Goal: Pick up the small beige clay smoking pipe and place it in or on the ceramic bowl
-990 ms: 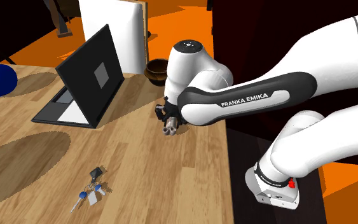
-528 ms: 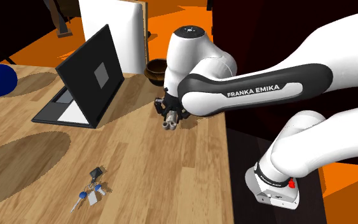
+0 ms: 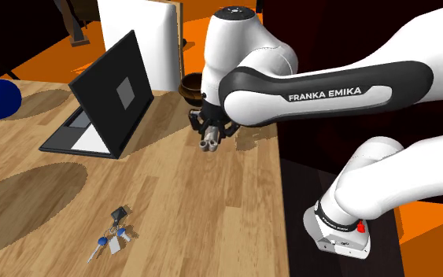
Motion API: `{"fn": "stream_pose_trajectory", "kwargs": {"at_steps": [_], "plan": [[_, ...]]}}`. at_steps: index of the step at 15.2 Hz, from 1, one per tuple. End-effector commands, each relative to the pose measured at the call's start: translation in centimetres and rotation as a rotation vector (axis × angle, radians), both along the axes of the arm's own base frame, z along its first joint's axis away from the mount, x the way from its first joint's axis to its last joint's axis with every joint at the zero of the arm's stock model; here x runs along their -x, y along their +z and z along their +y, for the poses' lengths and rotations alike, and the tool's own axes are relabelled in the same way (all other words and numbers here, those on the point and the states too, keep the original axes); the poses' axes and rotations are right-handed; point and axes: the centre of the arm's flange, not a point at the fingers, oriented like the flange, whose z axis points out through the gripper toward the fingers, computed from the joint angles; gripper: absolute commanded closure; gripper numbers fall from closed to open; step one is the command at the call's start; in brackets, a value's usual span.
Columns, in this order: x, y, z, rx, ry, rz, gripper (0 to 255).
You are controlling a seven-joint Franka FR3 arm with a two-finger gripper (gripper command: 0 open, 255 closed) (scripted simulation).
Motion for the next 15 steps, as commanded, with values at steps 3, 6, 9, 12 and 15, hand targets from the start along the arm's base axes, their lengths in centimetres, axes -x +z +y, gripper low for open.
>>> {"fn": "stream_pose_trajectory", "kwargs": {"at_steps": [3, 6, 9, 12, 15], "plan": [[0.1, 2.2, 0.0, 0.000, 0.000, 0.000, 255], [0.1, 3.8, 0.0, 0.000, 0.000, 0.000, 255], [0.1, 5.4, 0.0, 0.000, 0.000, 0.000, 255], [0.1, 7.0, 0.0, 0.000, 0.000, 0.000, 255], [0.1, 8.6, 0.0, 0.000, 0.000, 0.000, 255]]}}
